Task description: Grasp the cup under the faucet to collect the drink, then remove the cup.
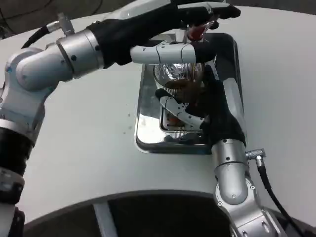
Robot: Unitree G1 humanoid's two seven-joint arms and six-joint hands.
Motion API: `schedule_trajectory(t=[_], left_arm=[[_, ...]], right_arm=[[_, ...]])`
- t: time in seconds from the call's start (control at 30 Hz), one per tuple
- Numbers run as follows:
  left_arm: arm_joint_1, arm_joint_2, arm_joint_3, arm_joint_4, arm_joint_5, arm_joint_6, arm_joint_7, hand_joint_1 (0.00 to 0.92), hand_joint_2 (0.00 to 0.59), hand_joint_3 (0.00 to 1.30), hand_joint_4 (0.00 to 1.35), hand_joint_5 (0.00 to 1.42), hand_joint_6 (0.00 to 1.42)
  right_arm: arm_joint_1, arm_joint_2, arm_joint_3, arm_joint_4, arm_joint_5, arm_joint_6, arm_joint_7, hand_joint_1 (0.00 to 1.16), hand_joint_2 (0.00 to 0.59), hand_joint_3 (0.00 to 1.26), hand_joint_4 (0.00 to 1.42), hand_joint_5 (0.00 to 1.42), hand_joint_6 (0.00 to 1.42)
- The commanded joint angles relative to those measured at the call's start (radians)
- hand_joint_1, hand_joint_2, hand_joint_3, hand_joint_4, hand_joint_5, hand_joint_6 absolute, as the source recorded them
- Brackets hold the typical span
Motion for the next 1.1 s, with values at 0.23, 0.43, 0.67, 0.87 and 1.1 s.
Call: schedule_trajectory(t=[0.23, 0.43, 0.67, 0.87, 1.1], left_arm=[[0.069, 0.037, -0.022, 0.037, 0.041, 0.016, -0.054, 0.000, 0.072, 0.16, 0.08, 0.14, 0.08], [0.078, 0.042, -0.019, 0.033, 0.033, 0.012, -0.059, 0.000, 0.072, 0.15, 0.08, 0.15, 0.08], [0.092, 0.039, 0.007, 0.020, 0.003, -0.007, -0.043, 0.000, 0.070, 0.08, 0.04, 0.16, 0.09], [0.106, 0.023, 0.063, 0.003, -0.040, -0.055, 0.006, 0.000, 0.072, 0.06, 0.03, 0.16, 0.13], [0.113, 0.000, 0.119, -0.023, -0.071, -0.086, 0.034, 0.000, 0.079, 0.05, 0.03, 0.17, 0.16]], right_arm=[[-0.013, 0.060, 0.017, 0.058, -0.039, 0.021, -0.110, 0.80, 0.232, 0.18, 0.29, 0.33, 0.22], [-0.024, 0.077, 0.034, 0.087, -0.063, 0.026, -0.179, 0.82, 0.244, 0.25, 0.38, 0.43, 0.30], [-0.029, 0.088, 0.044, 0.108, -0.066, 0.025, -0.228, 0.85, 0.260, 0.33, 0.46, 0.53, 0.38], [-0.031, 0.087, 0.049, 0.111, -0.061, 0.027, -0.235, 0.85, 0.259, 0.37, 0.49, 0.57, 0.40], [-0.025, 0.080, 0.044, 0.096, -0.059, 0.033, -0.235, 0.85, 0.259, 0.38, 0.50, 0.58, 0.42]])
